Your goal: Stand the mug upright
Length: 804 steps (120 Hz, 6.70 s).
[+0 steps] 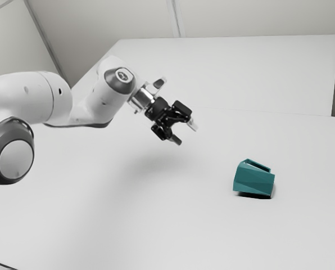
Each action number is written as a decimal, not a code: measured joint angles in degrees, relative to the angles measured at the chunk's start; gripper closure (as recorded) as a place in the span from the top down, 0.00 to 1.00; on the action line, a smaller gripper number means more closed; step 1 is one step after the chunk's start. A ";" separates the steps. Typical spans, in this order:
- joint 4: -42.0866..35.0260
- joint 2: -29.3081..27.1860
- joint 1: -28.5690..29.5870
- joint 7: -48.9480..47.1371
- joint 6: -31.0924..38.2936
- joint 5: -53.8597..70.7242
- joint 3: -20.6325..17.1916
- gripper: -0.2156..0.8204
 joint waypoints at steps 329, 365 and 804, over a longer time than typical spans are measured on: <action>-7.30 6.49 -16.00 30.48 12.32 -34.03 -0.63 0.50; -7.37 6.44 -16.01 31.04 12.16 -34.19 -0.62 0.25; -28.84 -18.36 -4.52 -12.43 22.71 54.26 4.23 0.11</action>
